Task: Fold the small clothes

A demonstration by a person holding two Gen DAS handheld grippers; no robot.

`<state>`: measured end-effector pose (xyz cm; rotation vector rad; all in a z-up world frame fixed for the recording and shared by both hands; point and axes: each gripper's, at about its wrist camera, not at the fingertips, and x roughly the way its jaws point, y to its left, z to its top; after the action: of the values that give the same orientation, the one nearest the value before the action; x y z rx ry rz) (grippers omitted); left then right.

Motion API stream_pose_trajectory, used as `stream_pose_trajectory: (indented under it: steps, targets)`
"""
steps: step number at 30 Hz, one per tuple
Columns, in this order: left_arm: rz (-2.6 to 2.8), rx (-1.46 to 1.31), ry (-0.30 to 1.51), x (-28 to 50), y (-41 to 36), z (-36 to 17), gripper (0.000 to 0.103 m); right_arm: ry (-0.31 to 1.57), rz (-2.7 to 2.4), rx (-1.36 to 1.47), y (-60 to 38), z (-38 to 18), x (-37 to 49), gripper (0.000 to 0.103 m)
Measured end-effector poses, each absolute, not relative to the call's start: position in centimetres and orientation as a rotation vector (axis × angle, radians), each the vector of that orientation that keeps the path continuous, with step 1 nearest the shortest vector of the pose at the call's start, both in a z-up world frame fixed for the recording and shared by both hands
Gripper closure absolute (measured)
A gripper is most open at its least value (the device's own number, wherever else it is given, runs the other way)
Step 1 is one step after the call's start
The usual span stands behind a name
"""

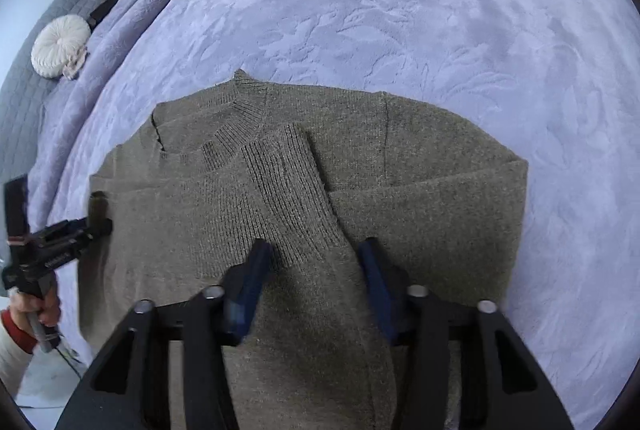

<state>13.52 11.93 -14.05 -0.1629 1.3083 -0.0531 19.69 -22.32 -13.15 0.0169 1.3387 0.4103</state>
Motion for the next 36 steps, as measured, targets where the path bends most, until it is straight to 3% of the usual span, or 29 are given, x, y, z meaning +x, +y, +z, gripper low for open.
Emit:
stream_pose_trajectory:
  steps: [1, 12, 21, 24, 25, 26, 27, 36]
  targets:
    - [-0.053, -0.111, 1.28, 13.2, 11.4, -13.5, 0.094, 1.319, 0.396, -0.047, -21.8, -12.9, 19.2, 0.097]
    - [-0.095, -0.107, 1.048, 13.2, 12.5, -5.3, 0.096, 1.084, 0.344, -0.094, -22.2, -5.0, 17.8, 0.097]
    - [0.052, -0.012, 1.138, 17.6, 12.3, -13.7, 0.095, 1.197, 0.271, -0.042, -22.4, -13.5, 22.7, 0.097]
    - [0.139, 0.01, 1.126, 17.4, 13.1, -13.9, 0.09, 1.181, 0.254, -0.021, -23.0, -13.9, 22.7, 0.093]
    - [0.163, 0.001, 1.119, 17.1, 13.7, -13.5, 0.085, 1.185, 0.241, 0.001, -23.5, -13.8, 22.8, 0.085]
    - [0.198, -0.004, 1.11, 16.7, 14.4, -13.0, 0.071, 1.193, 0.219, 0.027, -24.2, -13.5, 22.7, 0.078]
    - [0.241, 0.006, 1.1, 16.3, 15.1, -12.5, 0.069, 1.201, 0.202, 0.051, -24.9, -13.3, 22.7, 0.077]
    - [0.019, -0.183, 1.14, 11.3, 14.5, -8.8, 0.069, 1.151, 0.295, 0.184, -26.4, -7.8, 17.2, 0.078]
